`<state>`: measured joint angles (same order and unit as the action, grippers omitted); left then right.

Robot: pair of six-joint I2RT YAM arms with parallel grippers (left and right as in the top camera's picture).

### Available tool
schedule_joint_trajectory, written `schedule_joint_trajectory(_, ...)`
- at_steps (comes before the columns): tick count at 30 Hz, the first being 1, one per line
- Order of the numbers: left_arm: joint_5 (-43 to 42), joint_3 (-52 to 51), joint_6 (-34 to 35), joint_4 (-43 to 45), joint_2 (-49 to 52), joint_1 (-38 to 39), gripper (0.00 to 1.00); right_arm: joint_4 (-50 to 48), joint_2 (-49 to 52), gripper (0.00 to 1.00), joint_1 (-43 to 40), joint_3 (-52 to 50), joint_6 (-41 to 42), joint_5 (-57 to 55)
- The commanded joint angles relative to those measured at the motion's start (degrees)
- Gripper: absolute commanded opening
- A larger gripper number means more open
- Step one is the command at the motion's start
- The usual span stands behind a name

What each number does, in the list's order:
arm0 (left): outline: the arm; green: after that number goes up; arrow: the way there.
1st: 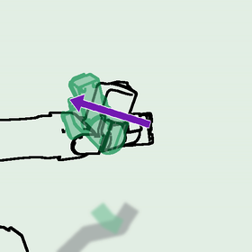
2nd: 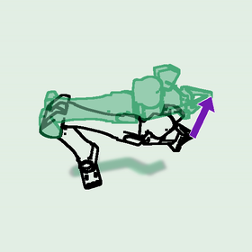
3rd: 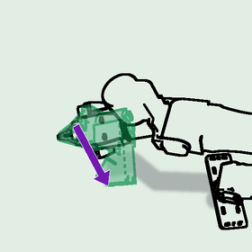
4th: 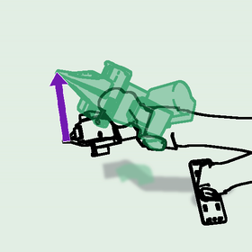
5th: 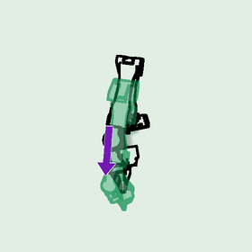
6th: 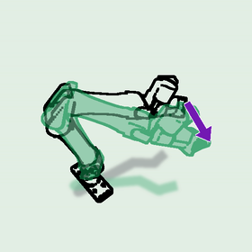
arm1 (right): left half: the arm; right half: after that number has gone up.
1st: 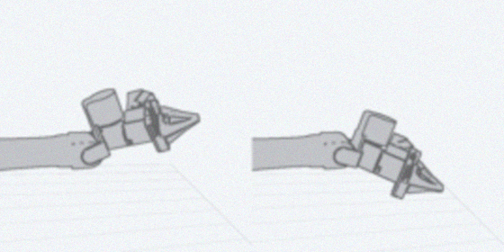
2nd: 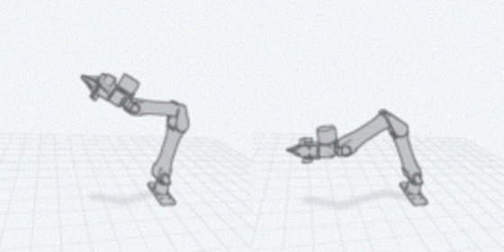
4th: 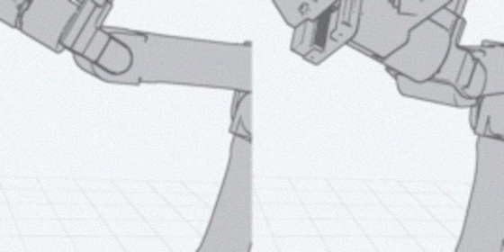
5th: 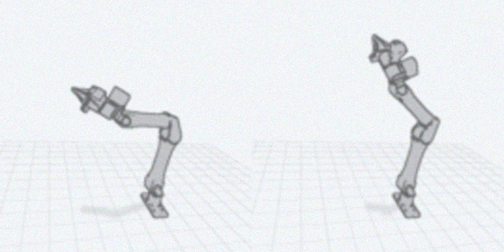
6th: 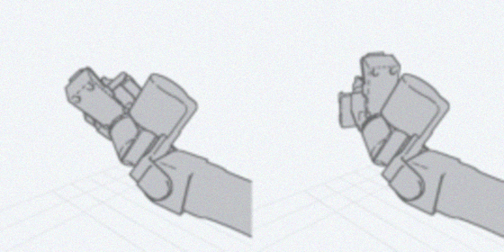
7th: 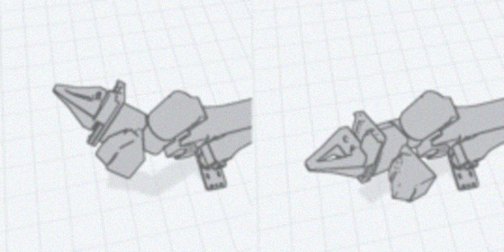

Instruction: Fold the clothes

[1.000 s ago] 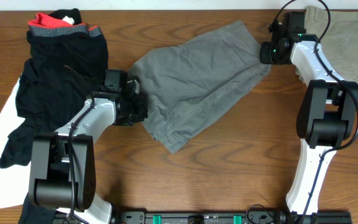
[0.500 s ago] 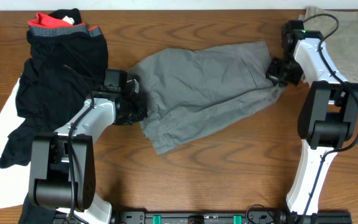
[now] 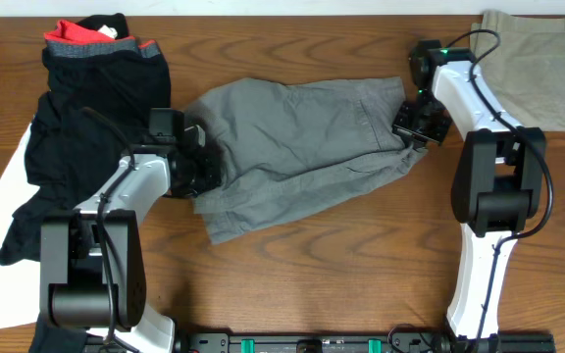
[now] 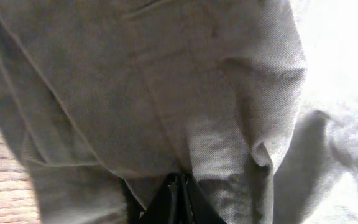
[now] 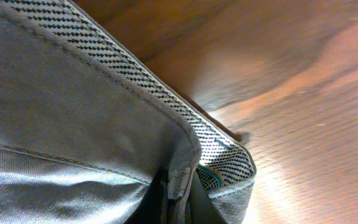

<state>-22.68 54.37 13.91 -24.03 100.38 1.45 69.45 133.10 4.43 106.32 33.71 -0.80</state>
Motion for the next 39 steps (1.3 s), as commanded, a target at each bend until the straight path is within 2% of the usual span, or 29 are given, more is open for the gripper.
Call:
schedule_joint_trajectory(1, -3.10, 2.19, 0.07, -0.28, 0.46, -0.94, 0.06, -0.72, 1.09, 0.01, -0.39, -1.18, -1.27, 2.73)
schedule_joint_trajectory(2, -3.39, 2.32, 0.07, -0.22, 0.46, -0.92, 0.06, -0.90, 0.74, 0.02, -0.81, -1.16, -2.69, 2.80)
schedule_joint_trajectory(4, -3.78, 2.34, 0.09, -0.17, 0.46, -0.90, 0.06, -1.77, -0.22, 0.09, -1.53, -1.16, -9.05, 4.02)
schedule_joint_trajectory(5, -3.74, 2.34, 0.07, -0.37, 0.46, -0.81, 0.06, -2.16, -0.68, 0.16, -1.77, -1.16, -12.35, 4.63)
schedule_joint_trajectory(6, -3.74, 2.29, 0.07, -0.61, 0.46, -0.79, 0.06, -2.43, -1.38, 0.28, -1.97, -1.09, -16.41, 5.18)
schedule_joint_trajectory(7, -3.74, 2.23, 0.07, -0.79, 0.46, -0.79, 0.06, -2.64, -1.95, 0.45, -2.14, -1.03, -19.98, 5.22)
schedule_joint_trajectory(9, -3.74, 2.12, 0.07, -1.22, 0.48, -0.79, 0.06, -3.02, -3.23, 0.63, -2.40, -0.98, -25.07, 5.16)
schedule_joint_trajectory(13, -3.72, 2.10, -0.04, -2.16, 0.55, -0.79, 0.06, -6.56, -4.92, 0.79, -3.02, -0.98, -30.62, 5.14)
schedule_joint_trajectory(17, -3.45, 1.77, -1.42, -2.27, 1.29, -0.79, 0.06, -13.44, -4.39, 0.79, -3.41, -1.03, -31.95, 5.79)
schedule_joint_trajectory(24, -3.43, 1.75, -1.40, -1.42, 5.35, -0.79, 0.06, -19.82, -1.64, 0.63, -2.62, -1.07, -33.81, 7.08)
schedule_joint_trajectory(33, -3.21, 1.75, -1.42, -0.50, 6.58, -0.79, 0.06, -18.62, 2.67, 0.63, -1.97, -1.09, -36.85, 7.78)
schedule_joint_trajectory(39, 0.28, 1.75, -1.40, -0.81, 6.58, -0.79, 0.06, -16.72, 5.25, 0.66, -0.94, -1.16, -37.66, 13.79)
